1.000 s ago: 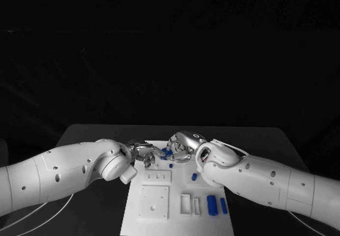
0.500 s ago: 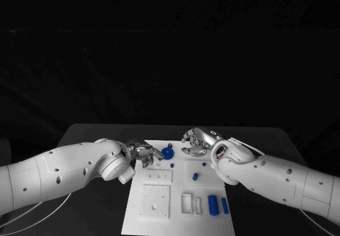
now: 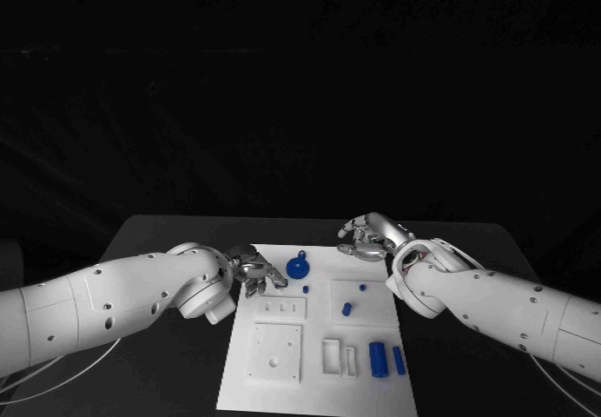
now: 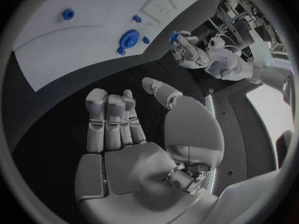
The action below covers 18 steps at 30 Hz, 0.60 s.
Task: Assemble the parts on the task board
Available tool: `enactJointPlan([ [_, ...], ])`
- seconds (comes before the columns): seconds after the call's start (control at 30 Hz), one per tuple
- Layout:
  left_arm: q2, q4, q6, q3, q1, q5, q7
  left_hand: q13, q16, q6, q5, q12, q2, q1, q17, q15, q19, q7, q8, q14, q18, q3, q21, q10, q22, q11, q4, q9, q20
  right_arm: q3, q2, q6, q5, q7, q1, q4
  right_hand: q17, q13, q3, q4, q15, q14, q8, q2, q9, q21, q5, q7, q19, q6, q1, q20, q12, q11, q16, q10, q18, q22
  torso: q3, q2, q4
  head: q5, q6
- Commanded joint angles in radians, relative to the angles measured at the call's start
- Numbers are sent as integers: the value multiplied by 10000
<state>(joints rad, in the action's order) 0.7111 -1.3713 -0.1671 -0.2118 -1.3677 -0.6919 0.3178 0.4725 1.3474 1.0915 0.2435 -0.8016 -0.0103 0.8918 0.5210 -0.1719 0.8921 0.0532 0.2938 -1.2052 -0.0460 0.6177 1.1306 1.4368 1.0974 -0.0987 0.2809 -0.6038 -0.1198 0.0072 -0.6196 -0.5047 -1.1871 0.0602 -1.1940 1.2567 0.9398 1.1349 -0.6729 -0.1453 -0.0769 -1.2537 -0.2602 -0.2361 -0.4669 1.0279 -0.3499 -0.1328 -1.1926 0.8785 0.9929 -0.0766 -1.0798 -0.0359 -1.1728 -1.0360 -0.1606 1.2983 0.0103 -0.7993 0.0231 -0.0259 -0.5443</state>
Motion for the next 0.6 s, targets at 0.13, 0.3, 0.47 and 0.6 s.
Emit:
enactJointPlan([
  [0.13, -47, 116, 435, -199, 3, -1030, 490, 105, 218, 1102, 215, -284, -52, -178, 14, -367, 156, -536, 659, -316, 10, 45, 59, 14, 51, -106, -10, -1732, -1542, 78, -95, -22, 2842, -1401, -83, -207, -100, -201, 318, -169, 51, 193, 54, 254, 26, -242, -258, -194, 250, -248, -79, 123, 152, -26, 248, 200, -1012, -55, 9, -7, -5, -21, -68],
  [0.3, -58, 188, 481, -278, 36, -1108, 527, 221, 436, 1235, 496, -586, -94, -304, 28, -423, 216, -598, 702, -361, -20, 47, 106, 10, 108, -170, -3, -1956, -1546, 101, -152, -36, 3084, -1505, -116, -311, -122, -301, 480, -314, 68, 240, 64, 395, 34, -344, -418, -211, 317, -292, -106, 189, 183, -43, 334, 262, -1012, -69, 14, -14, 3, -25, -111],
  [0.47, -115, 217, 509, -285, 57, -1273, 543, 316, 608, 1316, 747, -865, -133, -410, 25, -465, 255, -642, 711, -372, -53, 64, 135, -48, 160, -213, 28, -2183, -1545, 112, -176, -61, 3111, -1525, -120, -318, -122, -341, 531, -373, 72, 242, 65, 444, 39, -375, -495, -216, 322, -304, -112, 211, 176, -48, 353, 276, -1012, -69, 10, -15, 19, -32, -174],
  [0.6, -208, 273, 564, -285, 106, -1462, 535, 386, 742, 1411, 836, -1073, -153, -487, 36, -488, 294, -671, 736, -400, -72, 60, 165, -43, 198, -236, 18, -2340, -1545, 117, -176, -63, 3110, -1535, -123, -279, -120, -369, 557, -405, 75, 241, 61, 469, 41, -393, -582, -218, 321, -303, -122, 224, 168, -50, 365, 285, -1012, -65, 16, -7, 20, -35, -226],
])
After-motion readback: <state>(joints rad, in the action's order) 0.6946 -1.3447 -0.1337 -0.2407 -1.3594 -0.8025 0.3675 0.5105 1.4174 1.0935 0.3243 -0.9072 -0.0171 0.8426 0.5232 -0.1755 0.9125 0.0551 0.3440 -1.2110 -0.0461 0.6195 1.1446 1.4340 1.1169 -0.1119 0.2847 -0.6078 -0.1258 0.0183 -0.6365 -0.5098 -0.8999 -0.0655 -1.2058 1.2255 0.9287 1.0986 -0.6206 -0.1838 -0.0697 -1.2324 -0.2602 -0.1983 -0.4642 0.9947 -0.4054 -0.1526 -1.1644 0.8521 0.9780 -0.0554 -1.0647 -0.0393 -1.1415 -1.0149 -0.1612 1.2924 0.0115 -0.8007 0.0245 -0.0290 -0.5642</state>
